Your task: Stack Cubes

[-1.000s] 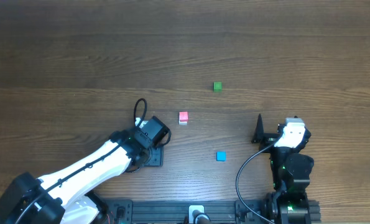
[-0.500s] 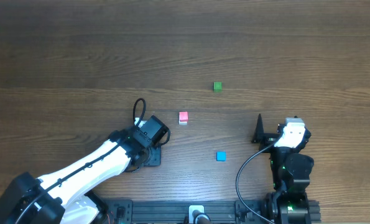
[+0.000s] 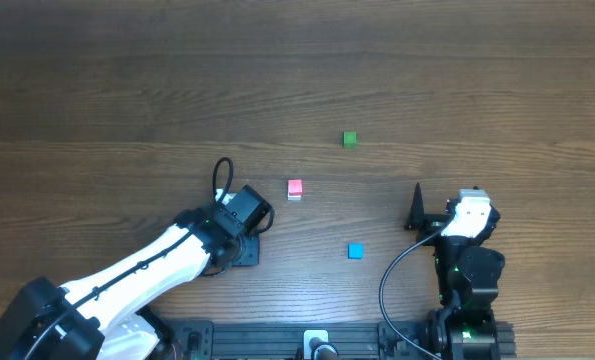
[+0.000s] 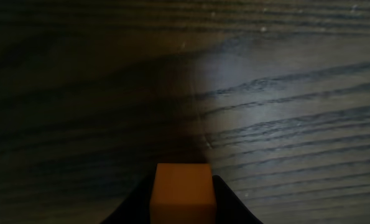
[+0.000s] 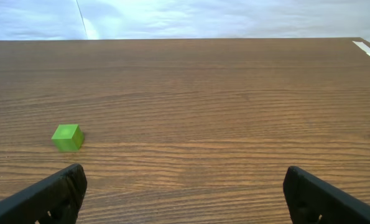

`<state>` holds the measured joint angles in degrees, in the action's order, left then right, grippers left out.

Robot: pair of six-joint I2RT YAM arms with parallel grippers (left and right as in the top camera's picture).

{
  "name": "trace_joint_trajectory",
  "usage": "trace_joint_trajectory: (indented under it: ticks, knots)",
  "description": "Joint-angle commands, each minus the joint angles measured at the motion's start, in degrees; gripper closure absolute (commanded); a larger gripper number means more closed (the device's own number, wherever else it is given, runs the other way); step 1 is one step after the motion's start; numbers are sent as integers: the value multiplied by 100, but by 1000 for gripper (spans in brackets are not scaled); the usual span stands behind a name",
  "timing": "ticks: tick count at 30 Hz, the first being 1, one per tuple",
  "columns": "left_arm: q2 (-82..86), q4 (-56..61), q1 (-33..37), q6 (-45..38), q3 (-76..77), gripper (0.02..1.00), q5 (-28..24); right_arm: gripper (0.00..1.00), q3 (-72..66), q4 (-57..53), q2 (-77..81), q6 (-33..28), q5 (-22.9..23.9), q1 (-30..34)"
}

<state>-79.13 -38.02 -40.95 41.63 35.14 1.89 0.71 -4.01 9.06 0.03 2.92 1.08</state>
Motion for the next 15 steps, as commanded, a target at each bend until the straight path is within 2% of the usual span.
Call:
trace_joint_trajectory:
  ticks: [1, 9, 15]
  knots:
    - [-208, -256, 35, 153, 890, 978, 72, 7, -39, -2, -11, 9, 11, 33]
    - [-1895, -2234, 17, 273, 4109, 980, 369, 7, -39, -2, -11, 9, 9, 33]
    - [-2739, -2573, -9, 345, 5141, 980, 352, 7, -39, -2, -11, 9, 9, 33]
